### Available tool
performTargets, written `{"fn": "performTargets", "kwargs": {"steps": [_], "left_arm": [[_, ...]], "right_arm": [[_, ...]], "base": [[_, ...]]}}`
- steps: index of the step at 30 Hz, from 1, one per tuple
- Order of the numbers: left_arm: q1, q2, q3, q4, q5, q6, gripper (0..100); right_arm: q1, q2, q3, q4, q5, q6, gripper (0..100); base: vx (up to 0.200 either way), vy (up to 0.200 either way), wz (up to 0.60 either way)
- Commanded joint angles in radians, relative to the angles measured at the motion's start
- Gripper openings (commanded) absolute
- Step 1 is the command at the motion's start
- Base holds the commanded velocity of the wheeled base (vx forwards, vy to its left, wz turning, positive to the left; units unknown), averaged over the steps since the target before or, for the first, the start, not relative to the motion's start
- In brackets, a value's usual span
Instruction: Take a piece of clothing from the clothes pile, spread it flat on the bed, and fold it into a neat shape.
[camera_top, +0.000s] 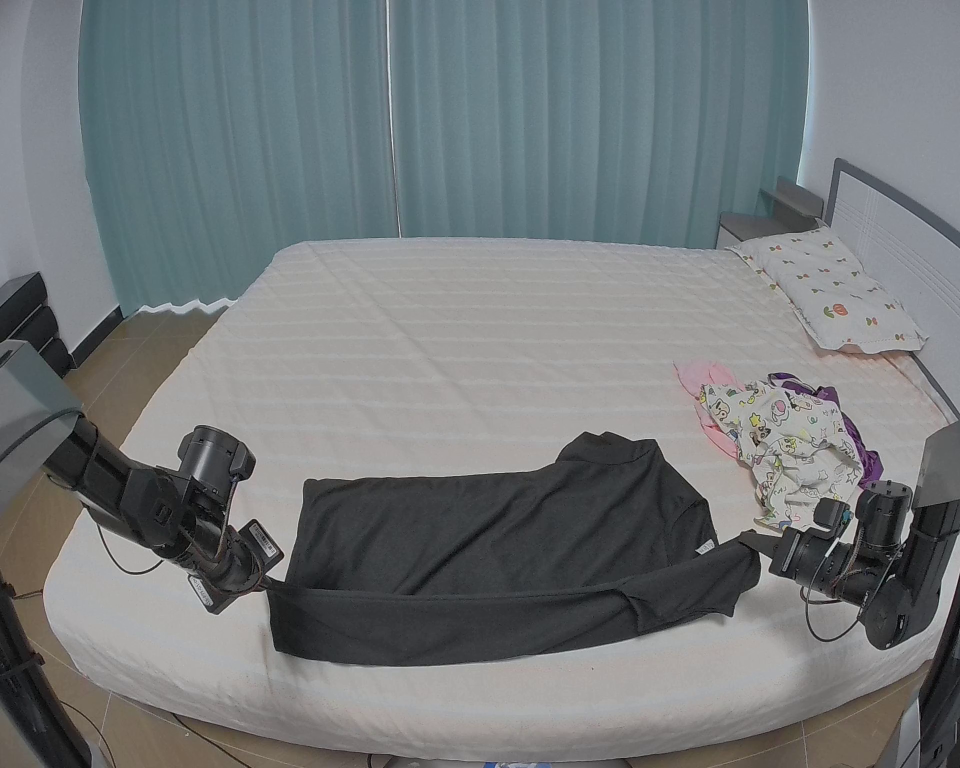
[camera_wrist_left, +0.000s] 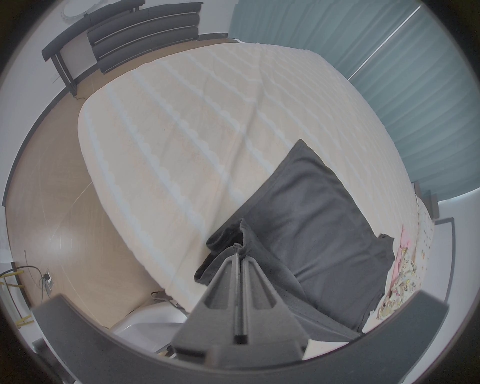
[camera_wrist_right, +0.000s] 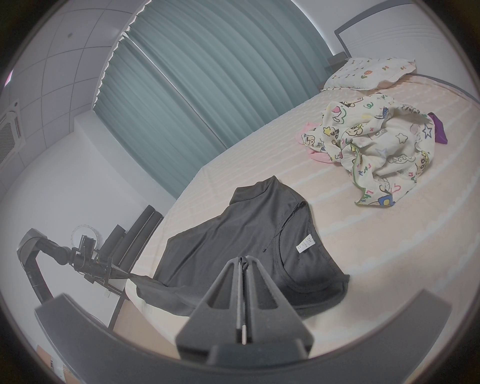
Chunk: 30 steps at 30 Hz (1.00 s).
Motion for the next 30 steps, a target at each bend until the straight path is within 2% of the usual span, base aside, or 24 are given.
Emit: {"fn": "performTargets", "kwargs": {"steps": [1,12,20,30], "left_arm": [[0.013,0.1,-0.062,0.001,0.015,0.0,0],[0.013,0.236,-0.21,0.012,0.021,0.0,0],[0.013,0.314,-0.265,0.012,0.083,0.0,0],[0.01,0.339,-0.306,0.013,0.087,0.001,0]], "right_arm": [[0.002,0.087,-0.051,-0.016,0.0,0.0,0],[0.019,0.197,-0.151,-0.016,-0.009,0.0,0],[0.038,0.262,-0.216,-0.016,-0.043,0.0,0],[0.027,0.291,-0.251,-0.016,-0.046,0.0,0]], "base": [[0.0,0.0,0.0],[0.0,0.0,0.0],[0.0,0.0,0.0],[0.0,0.0,0.0]]}}
